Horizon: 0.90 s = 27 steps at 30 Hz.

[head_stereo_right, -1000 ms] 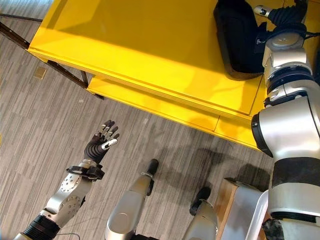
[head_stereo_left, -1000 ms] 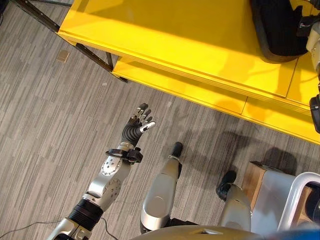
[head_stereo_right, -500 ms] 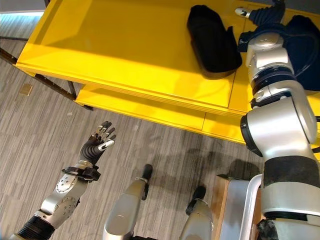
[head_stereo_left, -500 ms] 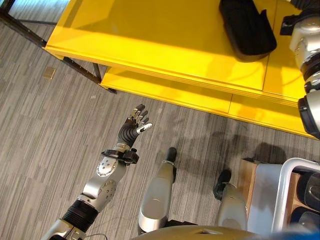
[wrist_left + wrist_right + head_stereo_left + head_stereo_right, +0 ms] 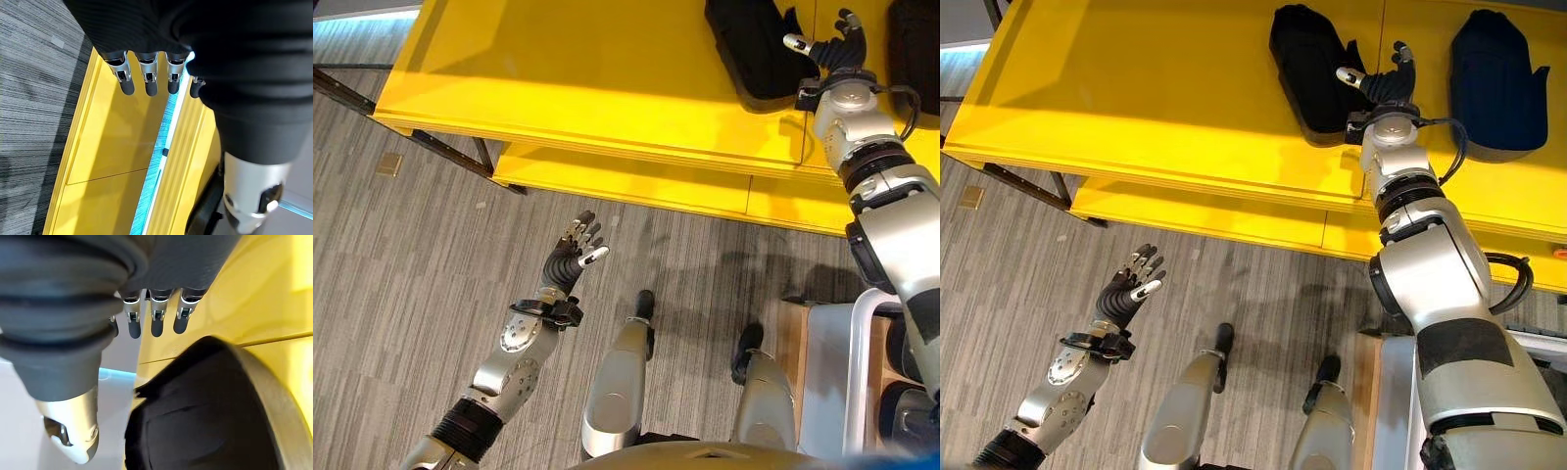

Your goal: Move parts from the plastic box to the shelf.

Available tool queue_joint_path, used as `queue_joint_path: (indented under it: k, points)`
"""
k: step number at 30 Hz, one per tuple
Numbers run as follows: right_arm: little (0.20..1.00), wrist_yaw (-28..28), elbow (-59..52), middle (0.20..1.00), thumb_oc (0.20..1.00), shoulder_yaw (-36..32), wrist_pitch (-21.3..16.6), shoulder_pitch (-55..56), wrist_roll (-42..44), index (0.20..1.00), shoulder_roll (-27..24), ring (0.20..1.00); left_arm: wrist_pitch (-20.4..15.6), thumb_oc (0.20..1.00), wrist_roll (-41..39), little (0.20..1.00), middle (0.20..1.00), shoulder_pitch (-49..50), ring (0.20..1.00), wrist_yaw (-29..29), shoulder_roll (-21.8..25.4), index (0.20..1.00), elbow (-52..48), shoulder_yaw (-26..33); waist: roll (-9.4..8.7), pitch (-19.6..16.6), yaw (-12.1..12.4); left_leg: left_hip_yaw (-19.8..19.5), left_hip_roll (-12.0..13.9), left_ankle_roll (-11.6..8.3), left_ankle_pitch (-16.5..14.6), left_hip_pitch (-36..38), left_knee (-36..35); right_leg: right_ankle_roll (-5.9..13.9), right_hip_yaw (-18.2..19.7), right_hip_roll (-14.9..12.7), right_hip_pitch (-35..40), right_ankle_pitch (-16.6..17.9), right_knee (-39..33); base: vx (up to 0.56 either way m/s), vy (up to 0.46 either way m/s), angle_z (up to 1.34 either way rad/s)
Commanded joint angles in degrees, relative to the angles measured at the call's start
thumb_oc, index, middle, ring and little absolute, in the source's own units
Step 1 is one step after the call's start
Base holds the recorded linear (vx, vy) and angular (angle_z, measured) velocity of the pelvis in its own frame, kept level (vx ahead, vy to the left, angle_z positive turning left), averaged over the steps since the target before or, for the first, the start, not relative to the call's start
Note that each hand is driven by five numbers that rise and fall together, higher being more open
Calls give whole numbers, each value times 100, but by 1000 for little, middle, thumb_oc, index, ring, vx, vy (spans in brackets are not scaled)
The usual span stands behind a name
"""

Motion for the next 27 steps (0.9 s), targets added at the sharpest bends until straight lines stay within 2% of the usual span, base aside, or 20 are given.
queue_joint_path:
  k: [1, 13, 27]
  points:
    - [1000, -25, -537, 1000, 1000, 2, -472, -30, 126, 1000, -150, 1000, -214, 1000, -26, 1000, 1000, 25, 1000, -104, 269, 1000, -429, 99, -39, 41, 116, -294, 574, -418, -22, -131, 385, 159, 289, -283, 223, 154, 271, 0, 0, 0]
    - [1000, -27, -389, 1000, 1000, -229, -478, 242, 62, 1000, -208, 1000, -253, 1000, 52, 1000, 1000, -83, 1000, -95, 223, 1000, -426, 16, 125, 164, 139, -268, 549, -386, 10, -230, 394, 149, 310, -292, 88, 130, 388, -2, -11, -1]
    - [1000, 92, -1030, 1000, 1000, -494, -681, 831, 492, 1000, 441, 1000, -275, 1000, 28, 1000, 1000, -63, 1000, 0, 111, 1000, -427, 146, 75, 216, 87, -273, 519, -352, -53, -303, 503, 125, 326, -315, 71, 104, 464, 0, 0, 0]
